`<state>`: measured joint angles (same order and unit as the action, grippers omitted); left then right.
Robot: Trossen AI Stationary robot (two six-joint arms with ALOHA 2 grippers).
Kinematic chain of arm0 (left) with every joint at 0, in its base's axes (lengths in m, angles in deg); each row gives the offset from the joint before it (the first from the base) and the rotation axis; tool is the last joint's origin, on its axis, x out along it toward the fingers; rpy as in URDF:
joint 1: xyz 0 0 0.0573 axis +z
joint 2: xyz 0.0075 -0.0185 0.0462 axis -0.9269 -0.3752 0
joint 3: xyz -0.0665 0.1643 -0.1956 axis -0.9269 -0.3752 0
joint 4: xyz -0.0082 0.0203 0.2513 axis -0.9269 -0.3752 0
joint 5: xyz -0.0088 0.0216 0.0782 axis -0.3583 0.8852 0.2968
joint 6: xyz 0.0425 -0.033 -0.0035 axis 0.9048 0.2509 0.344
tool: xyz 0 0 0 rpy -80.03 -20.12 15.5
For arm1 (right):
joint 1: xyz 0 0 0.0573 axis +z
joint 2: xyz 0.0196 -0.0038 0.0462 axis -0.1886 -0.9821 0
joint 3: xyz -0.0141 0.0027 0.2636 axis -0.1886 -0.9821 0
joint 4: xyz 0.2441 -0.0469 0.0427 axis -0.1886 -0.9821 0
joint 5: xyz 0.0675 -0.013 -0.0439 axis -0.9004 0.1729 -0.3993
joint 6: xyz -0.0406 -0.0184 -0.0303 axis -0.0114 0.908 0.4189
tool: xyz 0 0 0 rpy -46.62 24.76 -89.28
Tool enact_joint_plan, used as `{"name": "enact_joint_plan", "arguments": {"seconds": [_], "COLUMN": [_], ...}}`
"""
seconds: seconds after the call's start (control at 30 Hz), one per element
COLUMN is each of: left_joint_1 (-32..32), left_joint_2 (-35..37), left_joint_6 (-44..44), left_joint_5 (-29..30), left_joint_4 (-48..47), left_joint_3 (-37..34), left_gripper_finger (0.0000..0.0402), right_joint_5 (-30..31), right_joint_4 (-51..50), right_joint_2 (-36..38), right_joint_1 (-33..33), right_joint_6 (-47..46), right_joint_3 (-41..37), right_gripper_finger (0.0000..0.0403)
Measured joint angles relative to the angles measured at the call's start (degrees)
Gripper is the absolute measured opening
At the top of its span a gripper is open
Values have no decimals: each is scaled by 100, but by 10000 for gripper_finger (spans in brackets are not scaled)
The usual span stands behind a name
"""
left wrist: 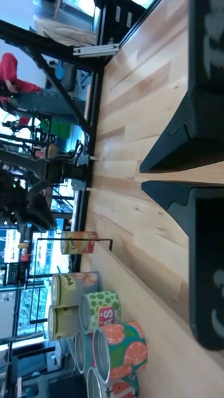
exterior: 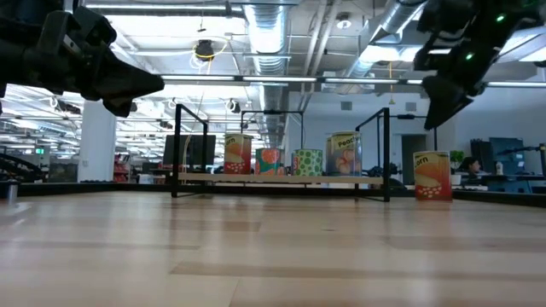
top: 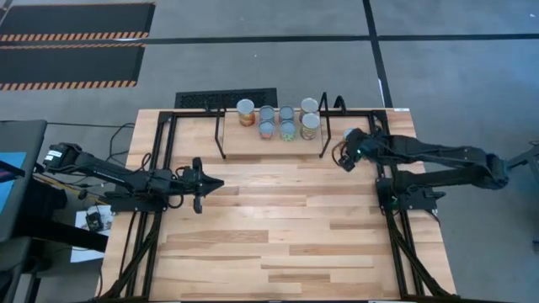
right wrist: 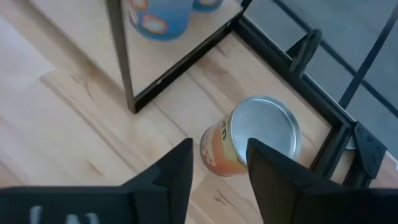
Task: Pick and place cans onto a shelf
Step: Put the canned corn on the shelf
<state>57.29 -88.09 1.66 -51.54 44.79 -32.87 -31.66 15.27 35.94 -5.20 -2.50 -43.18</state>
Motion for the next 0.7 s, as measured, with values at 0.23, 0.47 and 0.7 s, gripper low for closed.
{"name": "enact_joint_plan", "arguments": {"seconds": [0.23, 0.47, 0.7], "left_joint_1": [0, 0, 0], "left_joint_2": [0, 0, 0], "left_joint_6": [27, 32, 34], "left_joint_5": [0, 0, 0], "left_joint_4": [0, 0, 0], "left_joint_3": [-5, -9, -12], "left_gripper_finger": [19, 19, 19], "right_joint_5": [-657, -881, -945], "right_joint_4": [351, 451, 623], "right_joint_2": [-547, -1105, -1573], "right_joint_1": [-963, -1584, -1967], "right_joint_6": [969, 1668, 2165], "right_joint_3": [0, 0, 24], "right_gripper_finger": [189, 173, 157]}}
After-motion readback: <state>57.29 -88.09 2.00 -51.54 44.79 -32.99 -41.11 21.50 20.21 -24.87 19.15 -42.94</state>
